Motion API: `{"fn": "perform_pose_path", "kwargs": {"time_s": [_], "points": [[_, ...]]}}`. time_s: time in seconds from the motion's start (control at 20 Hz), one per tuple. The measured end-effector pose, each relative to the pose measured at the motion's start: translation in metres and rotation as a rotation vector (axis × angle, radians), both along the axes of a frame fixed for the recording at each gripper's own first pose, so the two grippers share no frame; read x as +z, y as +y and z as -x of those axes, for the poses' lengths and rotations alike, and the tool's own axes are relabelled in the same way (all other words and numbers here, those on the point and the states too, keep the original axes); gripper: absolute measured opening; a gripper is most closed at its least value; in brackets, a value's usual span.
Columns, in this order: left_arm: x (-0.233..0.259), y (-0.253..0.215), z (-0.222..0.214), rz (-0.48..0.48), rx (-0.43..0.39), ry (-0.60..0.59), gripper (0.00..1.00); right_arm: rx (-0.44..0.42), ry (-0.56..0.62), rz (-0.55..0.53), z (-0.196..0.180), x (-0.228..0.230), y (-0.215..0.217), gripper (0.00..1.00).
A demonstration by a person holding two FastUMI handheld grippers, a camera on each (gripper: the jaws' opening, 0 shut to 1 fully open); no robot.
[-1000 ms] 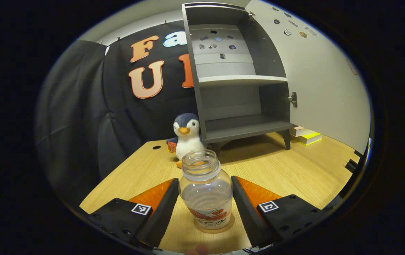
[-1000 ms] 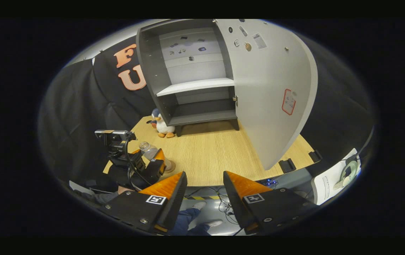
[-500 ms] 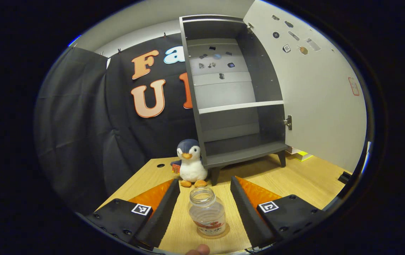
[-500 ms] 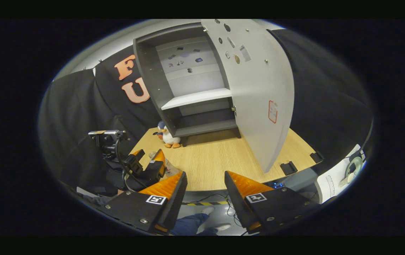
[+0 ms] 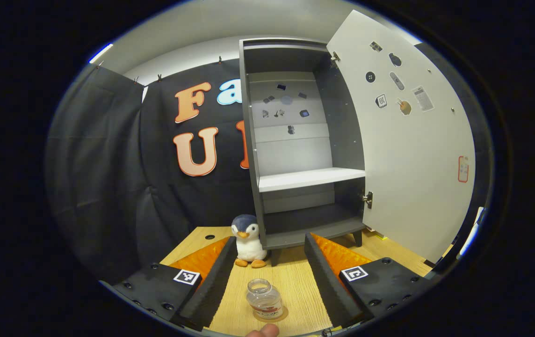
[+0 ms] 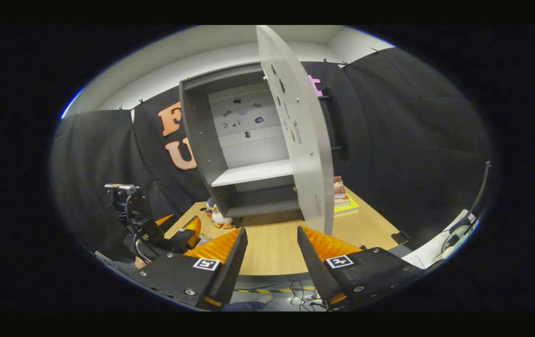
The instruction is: Open the cabinet door with the right hand, grasp the bottle in the cabinet with the left hand and place it on the coaster, then close the cabinet door with the right hand.
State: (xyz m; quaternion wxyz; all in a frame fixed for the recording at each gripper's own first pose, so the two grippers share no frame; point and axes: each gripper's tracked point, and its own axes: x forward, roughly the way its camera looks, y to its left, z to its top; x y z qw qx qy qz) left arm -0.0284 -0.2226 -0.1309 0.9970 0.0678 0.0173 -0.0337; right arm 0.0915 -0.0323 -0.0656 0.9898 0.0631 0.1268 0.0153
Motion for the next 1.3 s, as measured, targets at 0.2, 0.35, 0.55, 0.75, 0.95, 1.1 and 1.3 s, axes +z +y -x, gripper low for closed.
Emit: {"fn": "perform_pose_path", "kwargs": {"time_s": [0.2,0.35,0.55,0.75,0.95,1.1,1.3], "points": [[0.023,-0.016,0.01,0.011,-0.019,0.002,0.94,-0.033,-0.115,0.044,-0.007,0.045,-0.042,0.68],[0.033,-0.017,0.017,0.005,0.01,0.043,0.94,-0.067,-0.181,0.091,-0.022,0.069,-0.078,0.68],[0.051,-0.013,0.024,0.034,0.028,0.059,0.94,-0.077,-0.221,0.089,-0.044,0.079,-0.102,0.68],[0.07,-0.008,0.027,0.012,0.043,0.014,0.95,-0.051,-0.224,0.108,-0.063,0.071,-0.103,0.68],[0.072,0.002,0.027,0.007,0.062,0.024,0.95,-0.053,-0.213,0.106,-0.074,0.067,-0.102,0.68],[0.07,0.013,0.023,-0.005,0.078,0.036,0.95,-0.041,-0.218,0.114,-0.07,0.068,-0.09,0.68],[0.073,0.022,0.018,-0.005,0.081,0.032,0.95,0.029,-0.213,0.098,-0.074,0.064,-0.054,0.67]]}}
